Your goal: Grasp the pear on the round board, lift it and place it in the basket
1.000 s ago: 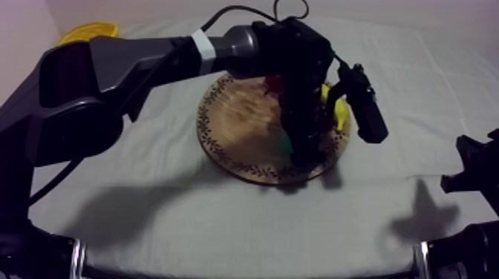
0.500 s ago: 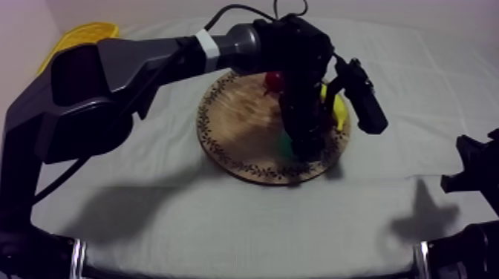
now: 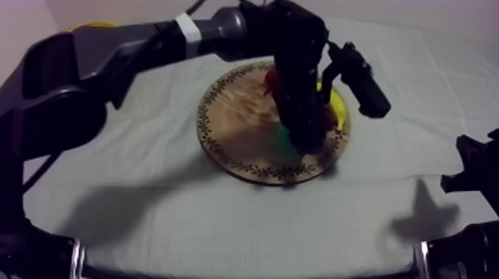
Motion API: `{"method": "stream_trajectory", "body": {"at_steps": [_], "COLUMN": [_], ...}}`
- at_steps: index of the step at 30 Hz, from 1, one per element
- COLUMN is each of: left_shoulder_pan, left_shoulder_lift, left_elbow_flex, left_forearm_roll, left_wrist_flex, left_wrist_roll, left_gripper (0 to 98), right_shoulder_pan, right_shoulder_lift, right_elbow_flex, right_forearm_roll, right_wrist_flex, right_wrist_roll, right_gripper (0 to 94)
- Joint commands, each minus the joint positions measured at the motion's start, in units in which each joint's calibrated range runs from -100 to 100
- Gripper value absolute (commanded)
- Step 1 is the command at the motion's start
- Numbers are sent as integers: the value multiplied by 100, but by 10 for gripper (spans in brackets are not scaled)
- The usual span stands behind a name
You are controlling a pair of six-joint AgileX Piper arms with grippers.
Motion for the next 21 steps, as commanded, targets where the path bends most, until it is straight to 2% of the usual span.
{"method": "stream_trajectory", "body": {"at_steps": [1,5,12,21], "left_shoulder_pan": [-2,-49,-221,-936], "left_shoulder_lift": [-392,-1031,-2082,-3141], "left_elbow_flex": [27,90,230,555], "left_forearm_roll": [-9,-48,-325,-618], "left_wrist_flex": [17,182,404,491], "left_wrist_roll": [75,222,430,465], "left_gripper": [493,492,486,482], "right_shoulder_pan": [-1,-1,-1,-1], "right_shoulder_lift": [-1,-1,-1,-1], "right_elbow_flex": [-1,-1,-1,-1], "right_forearm_roll": [0,0,0,0], "right_wrist_flex": [0,0,0,0], "right_wrist_roll": [-1,-1,-1,-1], "right_gripper": [3,3,3,3]}}
